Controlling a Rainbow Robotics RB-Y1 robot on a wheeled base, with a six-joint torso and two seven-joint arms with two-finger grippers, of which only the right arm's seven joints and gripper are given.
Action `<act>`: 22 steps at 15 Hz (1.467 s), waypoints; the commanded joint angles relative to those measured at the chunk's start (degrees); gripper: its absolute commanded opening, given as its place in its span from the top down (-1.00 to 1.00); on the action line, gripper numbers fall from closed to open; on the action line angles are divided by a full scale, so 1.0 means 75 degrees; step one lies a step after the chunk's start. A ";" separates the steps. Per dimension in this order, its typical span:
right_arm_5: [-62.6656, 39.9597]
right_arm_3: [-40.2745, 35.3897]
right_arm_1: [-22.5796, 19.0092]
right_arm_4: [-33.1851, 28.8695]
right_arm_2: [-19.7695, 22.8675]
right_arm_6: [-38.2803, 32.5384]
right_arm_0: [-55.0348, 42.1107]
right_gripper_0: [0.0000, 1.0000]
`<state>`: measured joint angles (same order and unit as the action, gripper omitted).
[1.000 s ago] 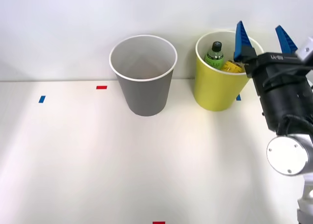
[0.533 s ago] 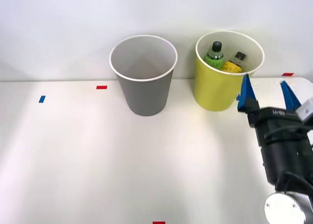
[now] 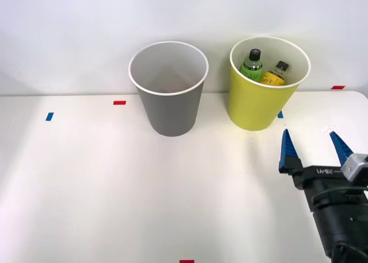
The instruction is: Put cans in the gray bin, plastic bottles in the light green bin
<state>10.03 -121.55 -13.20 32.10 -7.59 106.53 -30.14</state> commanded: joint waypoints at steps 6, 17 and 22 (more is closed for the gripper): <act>0.2307 0.2063 -0.0091 -0.2569 -0.0406 -0.3387 -0.0388 -1.00; 0.4018 0.3340 0.0202 -0.3952 -0.0863 -0.3270 -0.1583 -1.00; 0.4604 0.3387 0.0213 -0.4116 -0.1074 -0.2907 -0.2193 -1.00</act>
<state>43.17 -96.16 -11.57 1.09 -15.05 84.18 -45.92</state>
